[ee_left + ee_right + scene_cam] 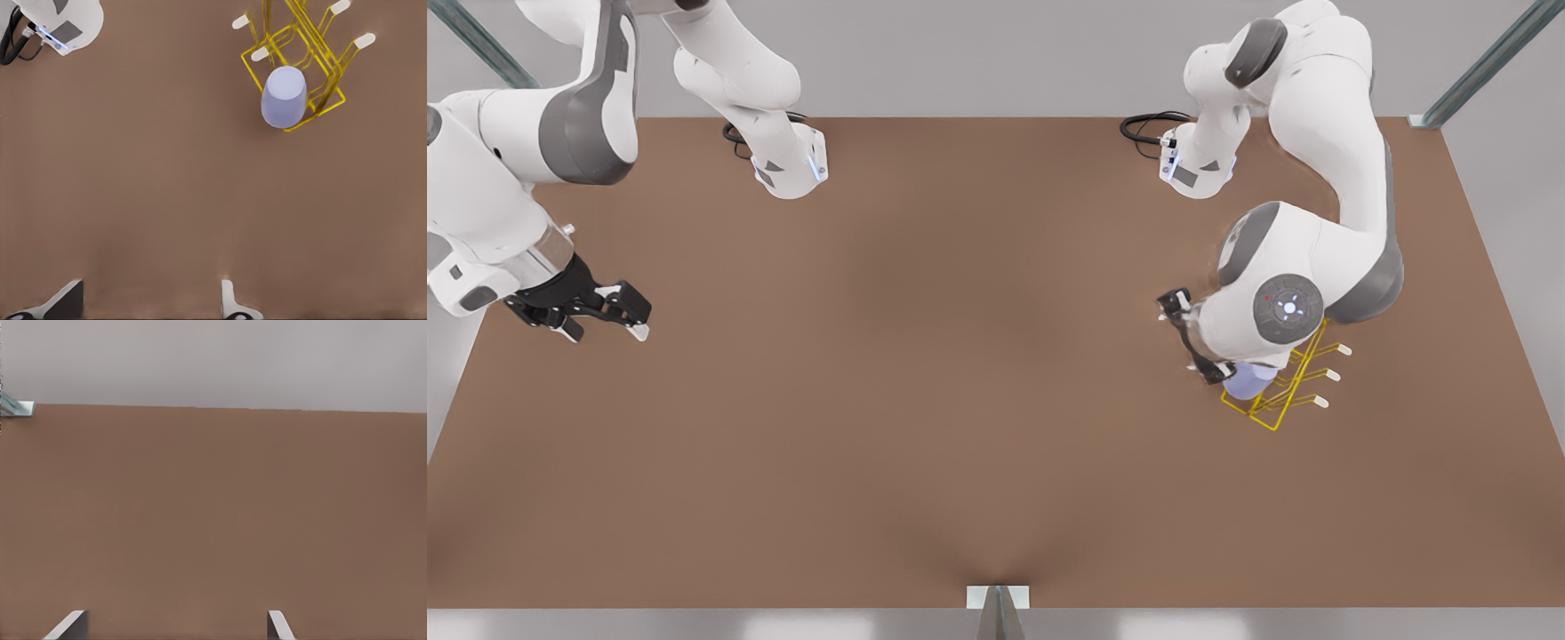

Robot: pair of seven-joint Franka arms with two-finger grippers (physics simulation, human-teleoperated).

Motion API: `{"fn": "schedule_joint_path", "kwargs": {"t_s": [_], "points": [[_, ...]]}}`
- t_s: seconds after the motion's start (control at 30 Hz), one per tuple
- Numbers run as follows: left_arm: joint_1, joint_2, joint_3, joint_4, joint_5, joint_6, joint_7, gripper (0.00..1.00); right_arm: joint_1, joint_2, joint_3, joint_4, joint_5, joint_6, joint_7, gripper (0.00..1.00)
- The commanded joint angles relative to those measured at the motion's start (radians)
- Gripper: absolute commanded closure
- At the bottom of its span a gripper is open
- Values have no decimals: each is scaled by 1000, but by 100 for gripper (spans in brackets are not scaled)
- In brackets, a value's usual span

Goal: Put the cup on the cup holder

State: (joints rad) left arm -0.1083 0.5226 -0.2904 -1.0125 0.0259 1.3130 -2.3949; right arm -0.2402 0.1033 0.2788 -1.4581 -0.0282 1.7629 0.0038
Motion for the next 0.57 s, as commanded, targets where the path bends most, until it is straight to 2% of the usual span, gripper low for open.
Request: {"fn": "schedule_joint_path", "kwargs": {"t_s": [0.0,0.03,0.07,0.1,0.13,0.2,0.23,0.3,0.4,0.53], "points": [[44,-45,-1,0,51,-70,1885,0,7,4,3,-11,2,72,-2,0],[90,-72,8,-81,71,-77,2235,0,6,15,11,-11,4,73,-2,0],[19,-58,-4,-86,173,-81,2220,0,6,16,13,-11,4,73,-1,0],[87,-67,-13,-77,132,-72,2316,0,-5,29,14,-12,52,82,-1,0],[110,-88,74,-77,-13,-64,2478,0,-7,30,13,-27,62,99,-2,0],[116,-374,105,-518,-23,335,2449,0,-16,12,17,-91,62,145,-2,0],[98,-340,103,-465,-35,331,2298,0,-16,12,17,-93,62,147,-2,0],[95,-248,99,-353,-24,227,2274,0,-19,18,17,-93,63,147,-2,0],[88,-243,100,-351,-23,226,2274,0,-71,26,17,-99,63,161,-5,0],[90,-227,99,-351,-27,187,2271,0,-60,35,17,-97,63,194,-5,0]]}}
